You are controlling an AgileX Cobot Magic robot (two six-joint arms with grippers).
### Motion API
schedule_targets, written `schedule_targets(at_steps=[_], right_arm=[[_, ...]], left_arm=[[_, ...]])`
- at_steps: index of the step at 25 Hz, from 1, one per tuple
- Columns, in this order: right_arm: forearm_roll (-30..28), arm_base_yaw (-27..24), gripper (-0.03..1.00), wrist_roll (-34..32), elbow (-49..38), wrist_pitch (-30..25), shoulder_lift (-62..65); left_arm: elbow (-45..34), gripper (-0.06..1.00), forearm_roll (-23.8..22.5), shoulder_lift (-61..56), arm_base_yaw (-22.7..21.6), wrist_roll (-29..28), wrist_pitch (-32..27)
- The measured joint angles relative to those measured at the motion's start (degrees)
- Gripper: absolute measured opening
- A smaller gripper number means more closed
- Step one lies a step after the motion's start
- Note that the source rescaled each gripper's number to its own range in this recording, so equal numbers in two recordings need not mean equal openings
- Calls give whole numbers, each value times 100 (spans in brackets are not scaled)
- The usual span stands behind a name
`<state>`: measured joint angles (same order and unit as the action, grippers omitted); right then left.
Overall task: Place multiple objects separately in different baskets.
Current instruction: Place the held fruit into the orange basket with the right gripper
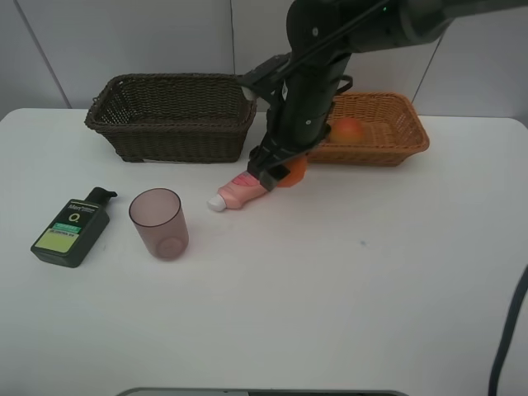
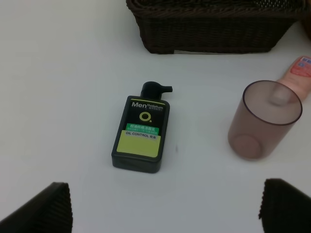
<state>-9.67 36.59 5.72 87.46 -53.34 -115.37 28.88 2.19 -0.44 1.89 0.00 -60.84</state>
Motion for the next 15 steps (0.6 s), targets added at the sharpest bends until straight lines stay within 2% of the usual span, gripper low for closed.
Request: schedule_targets(at_steps=[9, 15], right_arm=[[-515, -1038, 45, -1574, 1044, -580, 0], [-574, -1632, 45, -1886, 1462, -689, 0]], left_arm=[[0, 99, 0, 0, 0, 0, 0], [0, 99, 0, 0, 0, 0, 0]])
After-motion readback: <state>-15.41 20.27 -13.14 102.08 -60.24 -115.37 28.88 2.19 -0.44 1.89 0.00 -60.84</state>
